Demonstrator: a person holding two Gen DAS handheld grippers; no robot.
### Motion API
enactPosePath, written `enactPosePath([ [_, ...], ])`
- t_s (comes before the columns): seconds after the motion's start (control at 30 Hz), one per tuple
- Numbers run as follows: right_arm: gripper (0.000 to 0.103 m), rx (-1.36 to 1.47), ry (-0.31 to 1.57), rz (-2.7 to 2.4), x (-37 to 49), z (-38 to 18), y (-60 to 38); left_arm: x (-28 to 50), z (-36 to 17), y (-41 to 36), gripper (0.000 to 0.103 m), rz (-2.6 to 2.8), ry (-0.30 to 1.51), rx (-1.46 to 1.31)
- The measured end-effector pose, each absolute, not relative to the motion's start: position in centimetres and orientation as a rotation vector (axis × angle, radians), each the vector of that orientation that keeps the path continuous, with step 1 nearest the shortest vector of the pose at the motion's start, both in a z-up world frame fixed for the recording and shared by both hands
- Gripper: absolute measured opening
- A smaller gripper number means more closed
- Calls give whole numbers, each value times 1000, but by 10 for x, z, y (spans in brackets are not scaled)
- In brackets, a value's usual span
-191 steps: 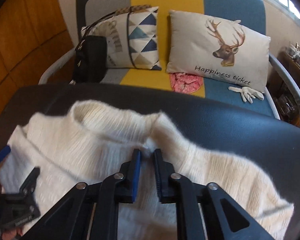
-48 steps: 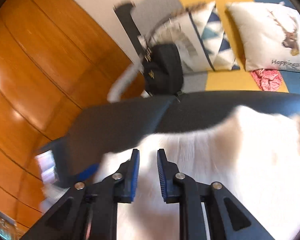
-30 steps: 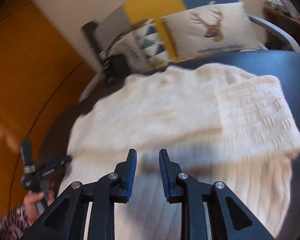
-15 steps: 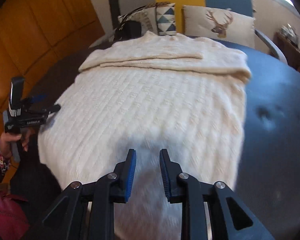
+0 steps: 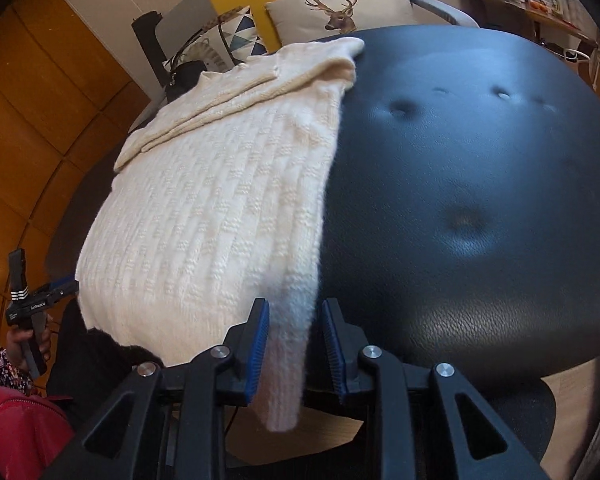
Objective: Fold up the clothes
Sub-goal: 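Grasp the sweater hem edge with both grippers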
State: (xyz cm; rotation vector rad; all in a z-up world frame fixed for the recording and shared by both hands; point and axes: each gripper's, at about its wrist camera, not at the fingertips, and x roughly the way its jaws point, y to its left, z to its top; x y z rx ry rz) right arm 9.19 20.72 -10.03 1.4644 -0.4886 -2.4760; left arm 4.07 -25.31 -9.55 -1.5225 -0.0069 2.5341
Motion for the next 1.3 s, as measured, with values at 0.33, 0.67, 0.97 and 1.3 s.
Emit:
enactPosePath([
  [0.33, 40, 1334, -669, -2366, 106, -113, 212, 62, -99, -247, 103, 2419, -70, -1467],
  [0.67, 40, 1297, -864, -2295, 113, -123, 222, 73, -98, -255, 103, 2283, -395, -1367],
  [0.97, 40, 1255, -941, -2263, 116, -130, 226, 77, -83, -247, 75, 2335, -364, -1301],
  [1.3, 42, 1228, -829, -2209, 108, -131, 202, 75, -81, -252, 23, 2344, -390, -1326],
])
